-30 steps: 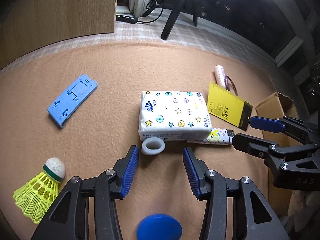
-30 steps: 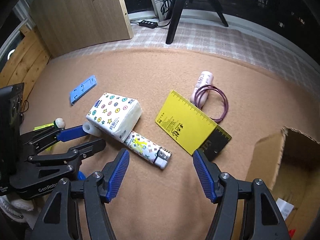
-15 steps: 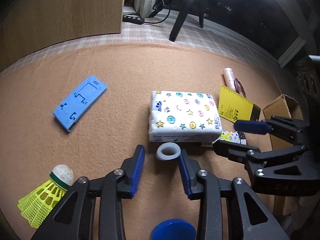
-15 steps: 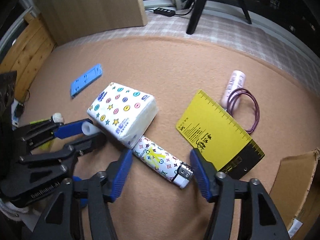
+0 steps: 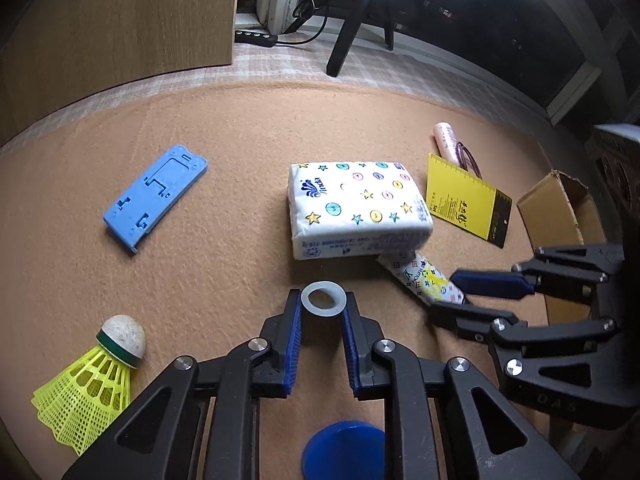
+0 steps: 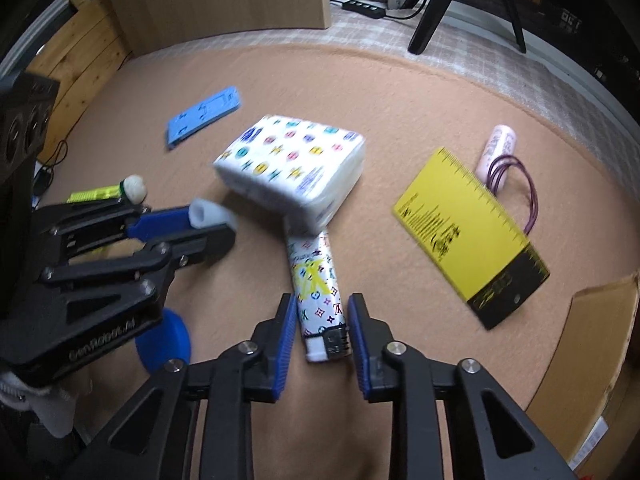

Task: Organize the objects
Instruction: 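Grasp the white ring with the left gripper while the right gripper grasps the patterned lighter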

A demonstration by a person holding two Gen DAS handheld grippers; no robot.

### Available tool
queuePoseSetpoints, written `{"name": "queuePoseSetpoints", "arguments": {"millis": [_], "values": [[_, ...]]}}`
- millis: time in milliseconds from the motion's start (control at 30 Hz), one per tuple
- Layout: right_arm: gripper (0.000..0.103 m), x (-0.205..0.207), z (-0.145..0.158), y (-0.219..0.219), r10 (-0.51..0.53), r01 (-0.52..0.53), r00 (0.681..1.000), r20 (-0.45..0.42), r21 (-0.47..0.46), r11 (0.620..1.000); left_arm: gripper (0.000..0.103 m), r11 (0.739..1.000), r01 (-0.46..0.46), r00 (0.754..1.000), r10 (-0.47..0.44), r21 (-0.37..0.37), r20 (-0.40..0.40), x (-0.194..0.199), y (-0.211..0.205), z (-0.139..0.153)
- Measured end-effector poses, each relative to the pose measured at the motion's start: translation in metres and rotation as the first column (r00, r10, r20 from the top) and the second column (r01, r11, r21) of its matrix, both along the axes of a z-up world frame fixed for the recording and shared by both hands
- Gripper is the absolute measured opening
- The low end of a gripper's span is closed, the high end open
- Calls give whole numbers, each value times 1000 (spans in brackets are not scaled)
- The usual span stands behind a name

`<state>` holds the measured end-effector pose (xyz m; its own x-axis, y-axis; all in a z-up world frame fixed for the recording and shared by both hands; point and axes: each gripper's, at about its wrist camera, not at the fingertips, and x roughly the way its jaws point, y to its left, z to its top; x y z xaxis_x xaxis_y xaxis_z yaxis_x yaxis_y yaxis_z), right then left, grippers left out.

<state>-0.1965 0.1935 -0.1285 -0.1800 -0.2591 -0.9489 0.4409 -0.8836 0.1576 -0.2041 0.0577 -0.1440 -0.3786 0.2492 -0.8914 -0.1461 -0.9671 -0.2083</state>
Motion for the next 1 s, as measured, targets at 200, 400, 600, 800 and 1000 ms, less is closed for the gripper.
{"name": "queuePoseSetpoints", "arguments": {"millis": [200,400,600,800,1000], "values": [[21,14,0,4,2,-2,1000,30,8,1000,19,1000,8,1000,-8,3,0,4,-4,1],[22,34,1,8,5,-6,999,39,25,1000,18,1000,17,1000,-17,14,-1,12,-7,1],[36,37,2,8,-21,21,1000,3,47,999,17,1000,25,1000,-25,14,0,16,-8,1],[36,37,0,1,-15,17,1000,-27,77,997,16,999,30,1000,-30,14,3,26,-8,1],[21,37,1,3,-34,38,998,-48,88,995,14,999,35,999,-35,20,1,37,-5,5]]}}
